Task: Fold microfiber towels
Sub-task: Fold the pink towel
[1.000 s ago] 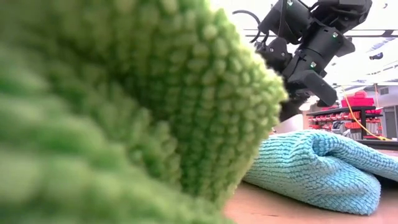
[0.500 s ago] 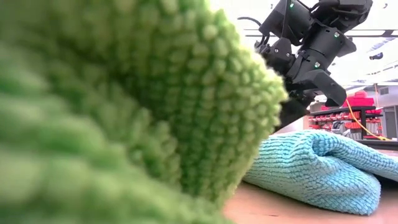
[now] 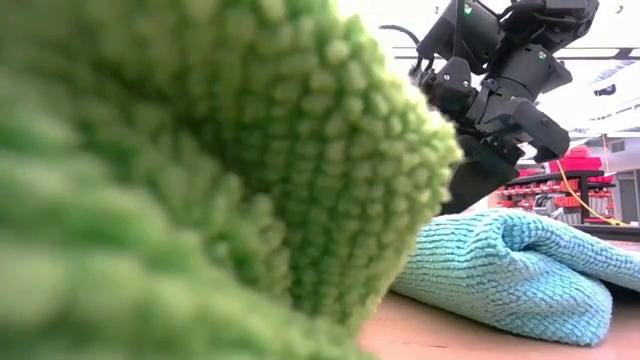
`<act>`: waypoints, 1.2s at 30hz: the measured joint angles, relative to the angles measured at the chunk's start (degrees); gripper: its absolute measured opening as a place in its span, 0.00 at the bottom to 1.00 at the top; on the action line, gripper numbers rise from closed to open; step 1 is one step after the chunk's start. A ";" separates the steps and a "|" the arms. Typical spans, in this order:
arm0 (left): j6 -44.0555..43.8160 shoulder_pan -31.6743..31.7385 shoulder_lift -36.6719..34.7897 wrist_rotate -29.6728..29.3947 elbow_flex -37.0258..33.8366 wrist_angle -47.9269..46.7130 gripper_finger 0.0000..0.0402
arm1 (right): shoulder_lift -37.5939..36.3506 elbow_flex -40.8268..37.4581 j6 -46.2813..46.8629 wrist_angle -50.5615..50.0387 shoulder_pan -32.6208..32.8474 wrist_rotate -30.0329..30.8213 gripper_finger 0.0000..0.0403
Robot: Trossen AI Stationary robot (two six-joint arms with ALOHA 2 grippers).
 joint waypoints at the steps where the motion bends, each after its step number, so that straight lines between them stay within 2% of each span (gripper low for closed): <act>1: 0.01 -0.12 -0.42 0.02 0.00 -0.83 0.22 | 0.00 0.00 0.07 0.01 0.00 0.00 0.42; 9: 0.05 -0.21 -2.96 0.00 0.04 -0.11 0.19 | -0.52 3.00 0.45 -5.29 0.00 -0.31 0.42; 22: 0.17 0.27 -4.29 -0.04 -0.07 -1.23 0.18 | -7.44 4.57 0.96 -13.06 -0.33 0.29 0.42; 27: 0.09 0.20 -5.32 -0.08 -0.01 1.25 0.15 | -7.78 4.08 -2.56 -13.15 -2.70 1.41 0.42; 31: -0.79 0.26 -4.08 -0.05 0.04 3.54 0.14 | -7.78 2.89 -3.39 -12.06 -6.15 -0.45 0.40; 36: 3.63 -0.21 -1.40 -0.63 -0.02 3.33 0.16 | -7.76 0.32 -3.46 -8.29 -8.13 -0.92 0.37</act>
